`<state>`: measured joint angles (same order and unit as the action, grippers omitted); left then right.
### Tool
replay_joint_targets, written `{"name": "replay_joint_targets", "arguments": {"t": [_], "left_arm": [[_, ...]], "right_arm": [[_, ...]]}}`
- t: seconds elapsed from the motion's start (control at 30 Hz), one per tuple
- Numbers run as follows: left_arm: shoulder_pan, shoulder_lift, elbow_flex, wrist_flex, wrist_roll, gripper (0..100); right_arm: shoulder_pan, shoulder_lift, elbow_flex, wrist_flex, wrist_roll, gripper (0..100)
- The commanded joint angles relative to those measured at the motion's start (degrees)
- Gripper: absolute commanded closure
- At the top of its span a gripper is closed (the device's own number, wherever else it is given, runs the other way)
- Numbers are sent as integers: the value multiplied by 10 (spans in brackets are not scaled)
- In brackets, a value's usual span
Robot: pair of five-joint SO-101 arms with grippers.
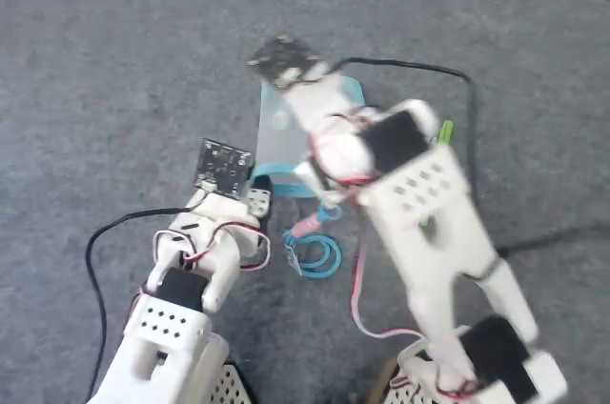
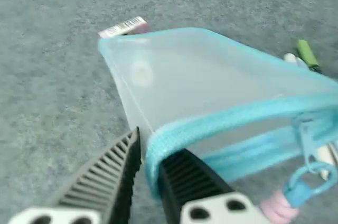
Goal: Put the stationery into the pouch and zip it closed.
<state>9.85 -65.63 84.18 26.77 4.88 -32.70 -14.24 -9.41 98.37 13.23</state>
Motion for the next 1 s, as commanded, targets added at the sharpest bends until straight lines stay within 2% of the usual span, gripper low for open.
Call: {"name": "replay_joint_targets", "arguments": {"t": [0.0,0.13,0.37,0.5,0.8,0.97], "left_arm": [[-41,-8,-24,-7,22,988],[-71,-7,-31,-7,36,988],[-77,-5,-29,-7,35,988],[-77,-8,-29,4,35,988],[-77,-8,-29,4,35,988],[-77,-8,-29,4,35,988]], "right_arm": [[116,-48,7,36,8,800],[209,-19,124,14,8,800],[264,59,308,-167,-8,801],[278,114,306,-228,-24,801],[281,239,269,-266,-62,801],[318,249,254,-266,-71,801]]}}
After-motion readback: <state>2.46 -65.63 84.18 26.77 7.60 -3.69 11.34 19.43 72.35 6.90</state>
